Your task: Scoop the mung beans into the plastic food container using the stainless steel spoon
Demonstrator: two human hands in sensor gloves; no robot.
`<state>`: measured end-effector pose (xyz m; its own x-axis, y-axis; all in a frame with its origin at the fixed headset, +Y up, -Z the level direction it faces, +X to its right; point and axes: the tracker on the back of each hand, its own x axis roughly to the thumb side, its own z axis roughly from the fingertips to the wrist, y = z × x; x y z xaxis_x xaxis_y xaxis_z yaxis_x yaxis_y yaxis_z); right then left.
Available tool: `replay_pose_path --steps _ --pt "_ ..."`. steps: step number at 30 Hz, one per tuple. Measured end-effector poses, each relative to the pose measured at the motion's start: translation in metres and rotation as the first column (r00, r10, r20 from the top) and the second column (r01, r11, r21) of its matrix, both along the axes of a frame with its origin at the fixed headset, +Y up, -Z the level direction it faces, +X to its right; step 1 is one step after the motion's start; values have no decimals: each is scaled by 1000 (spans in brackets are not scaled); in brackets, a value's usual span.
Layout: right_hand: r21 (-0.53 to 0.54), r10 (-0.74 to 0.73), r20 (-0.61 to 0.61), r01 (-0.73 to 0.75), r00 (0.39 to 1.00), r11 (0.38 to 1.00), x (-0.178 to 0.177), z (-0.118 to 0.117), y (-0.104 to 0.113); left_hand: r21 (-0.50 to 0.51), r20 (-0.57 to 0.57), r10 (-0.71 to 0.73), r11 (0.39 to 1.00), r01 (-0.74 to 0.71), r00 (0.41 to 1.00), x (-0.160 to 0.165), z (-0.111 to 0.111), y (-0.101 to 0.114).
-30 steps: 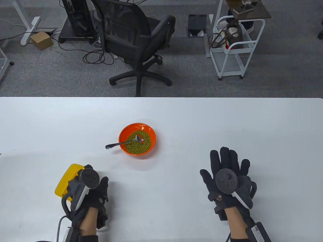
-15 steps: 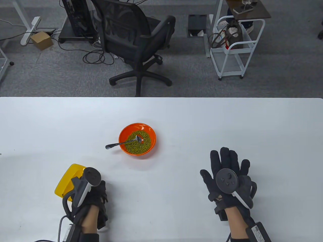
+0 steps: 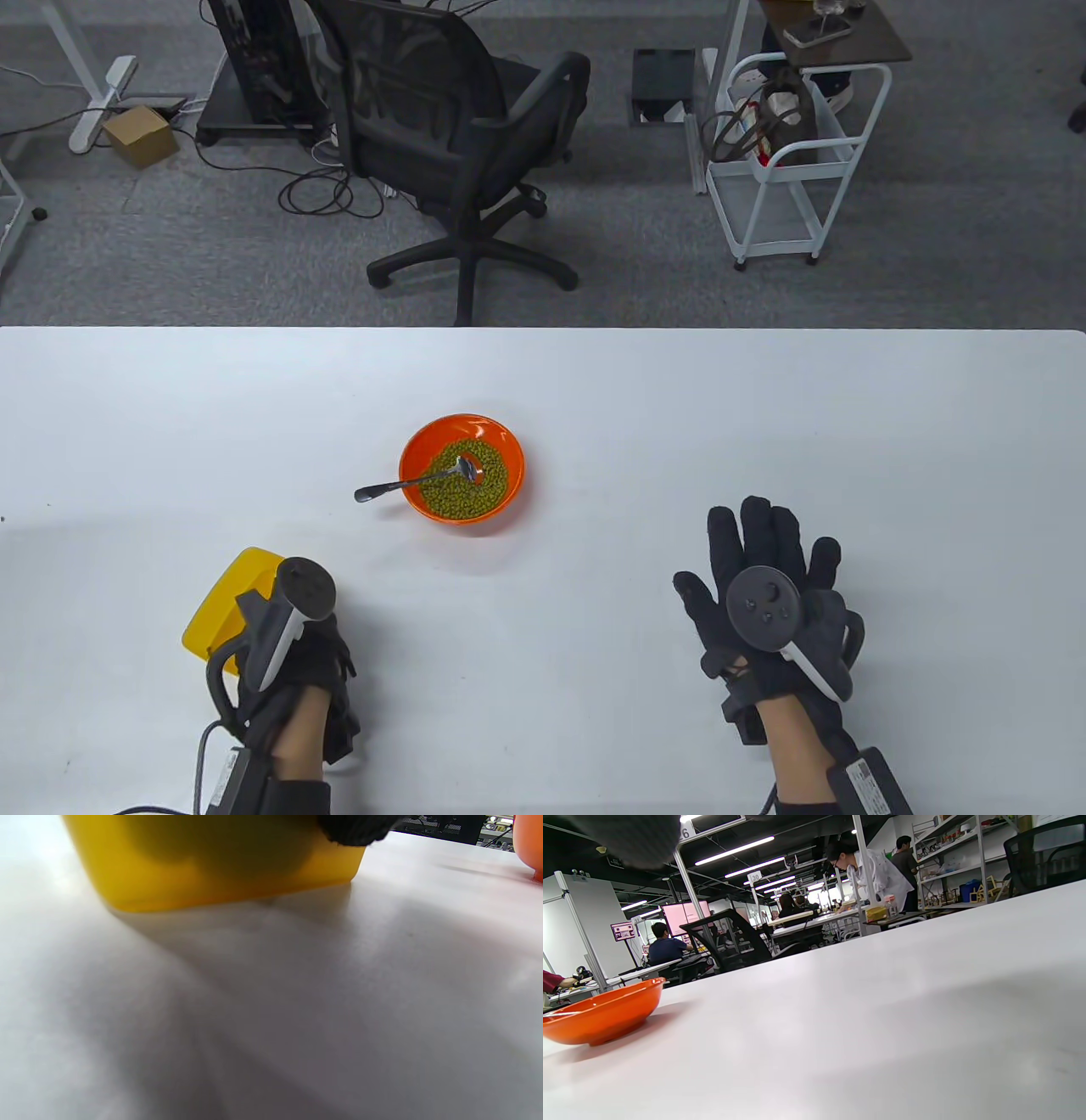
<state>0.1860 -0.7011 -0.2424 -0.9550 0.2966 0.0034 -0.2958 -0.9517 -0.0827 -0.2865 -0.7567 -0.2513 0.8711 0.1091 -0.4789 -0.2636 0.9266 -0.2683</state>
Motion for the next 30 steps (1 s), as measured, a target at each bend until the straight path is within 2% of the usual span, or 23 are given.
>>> replay_pose_path --steps 9,16,24,30 --pt "-5 3 0 -3 1000 1000 0 0 0 49 43 -31 998 29 999 0 -2 4" --pt "-3 -2 1 2 1000 1000 0 0 0 142 101 -69 988 54 992 15 -1 24" --pt "11 -9 -6 9 1000 1000 1 0 1 268 225 -158 959 95 961 49 6 51" --pt "20 -12 -22 12 1000 1000 0 1 4 338 367 -159 941 28 916 91 6 73"
